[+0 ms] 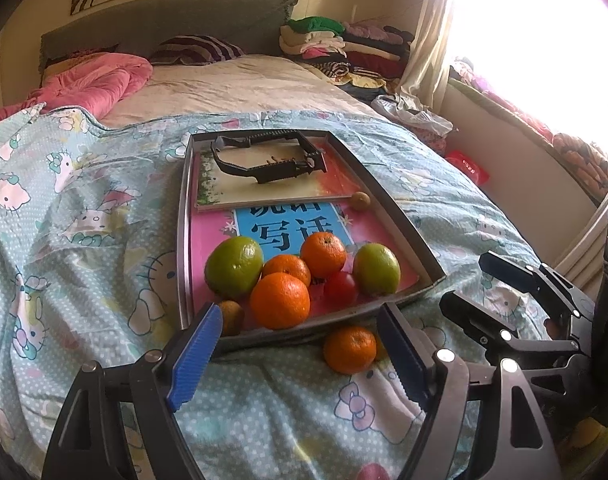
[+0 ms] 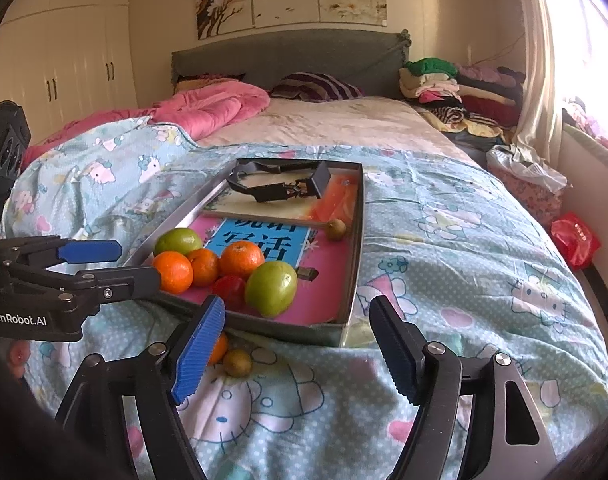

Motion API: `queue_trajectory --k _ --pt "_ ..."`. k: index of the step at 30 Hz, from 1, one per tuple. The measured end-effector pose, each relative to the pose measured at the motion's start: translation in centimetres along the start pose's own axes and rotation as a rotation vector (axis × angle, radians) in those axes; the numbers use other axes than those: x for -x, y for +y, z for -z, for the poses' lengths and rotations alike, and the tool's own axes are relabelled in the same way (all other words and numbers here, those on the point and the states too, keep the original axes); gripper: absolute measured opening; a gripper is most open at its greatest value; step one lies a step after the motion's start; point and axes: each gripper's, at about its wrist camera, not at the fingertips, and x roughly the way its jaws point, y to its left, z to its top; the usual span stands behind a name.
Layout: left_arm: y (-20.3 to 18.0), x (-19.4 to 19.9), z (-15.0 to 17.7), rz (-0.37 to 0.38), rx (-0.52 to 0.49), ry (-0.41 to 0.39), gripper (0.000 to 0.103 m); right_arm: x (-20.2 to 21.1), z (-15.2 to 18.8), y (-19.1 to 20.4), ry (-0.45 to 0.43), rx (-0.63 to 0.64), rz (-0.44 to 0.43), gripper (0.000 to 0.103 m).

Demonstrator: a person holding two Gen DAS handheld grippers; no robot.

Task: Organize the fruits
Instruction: 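Withdraw both open tools from the tray toward the last orange and small fruits, then grasp the last orange with the left tool while the right tool grasps a small brown fruit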

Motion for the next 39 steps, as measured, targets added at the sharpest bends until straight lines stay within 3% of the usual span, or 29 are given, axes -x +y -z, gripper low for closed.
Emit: queue_trajectory --k 14,30,35,39 --pt "-0.7 -0.1 2.6 0.027 -0.013 0.055 0.079 0.2 2.5 0.8 0.062 -0.006 -0.031 0.077" --pt "-1.1 -1.7 4.3 0.050 -0.018 0.127 0.079 -2.9 4.8 2.8 0.140 0.101 -0.029 0.077" --pt "-1.2 -2.3 4.3 0.061 -0.011 0.138 0.077 -4.4 4.7 3.2 0.142 0.129 -0.038 0.067" --pt "-1.1 -3.0 4.1 0.073 -0.002 0.146 0.070 -5.6 4.5 3.7 0.148 0.170 -0.048 0.049"
